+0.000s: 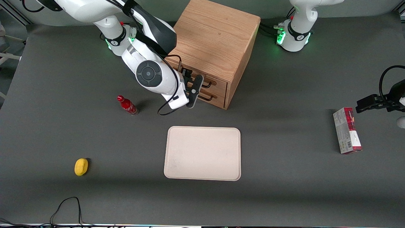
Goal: Open upper drawer
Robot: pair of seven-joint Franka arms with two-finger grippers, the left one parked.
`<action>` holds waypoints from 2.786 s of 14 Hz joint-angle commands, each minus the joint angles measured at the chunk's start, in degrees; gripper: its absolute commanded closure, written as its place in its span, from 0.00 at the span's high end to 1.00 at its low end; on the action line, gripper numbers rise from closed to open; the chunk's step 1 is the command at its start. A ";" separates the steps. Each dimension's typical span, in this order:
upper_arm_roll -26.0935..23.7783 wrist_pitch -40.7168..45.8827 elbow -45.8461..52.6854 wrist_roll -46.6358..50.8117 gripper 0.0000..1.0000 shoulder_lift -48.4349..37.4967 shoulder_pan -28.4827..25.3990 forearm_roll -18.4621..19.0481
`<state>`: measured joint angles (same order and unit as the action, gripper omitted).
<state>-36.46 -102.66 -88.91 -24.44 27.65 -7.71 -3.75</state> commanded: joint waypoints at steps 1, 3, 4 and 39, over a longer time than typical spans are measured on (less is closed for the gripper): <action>-0.37 -1.49 0.05 -0.69 1.00 1.26 -0.46 1.99; -0.37 -1.49 0.31 -0.95 1.00 1.35 -0.38 2.78; -0.37 -1.49 0.40 -0.96 1.00 1.35 -0.29 2.96; 27.64 8.71 12.31 -0.81 1.00 -12.67 3.67 6.13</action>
<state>-13.30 -94.00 -66.95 -29.32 22.94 -3.66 4.47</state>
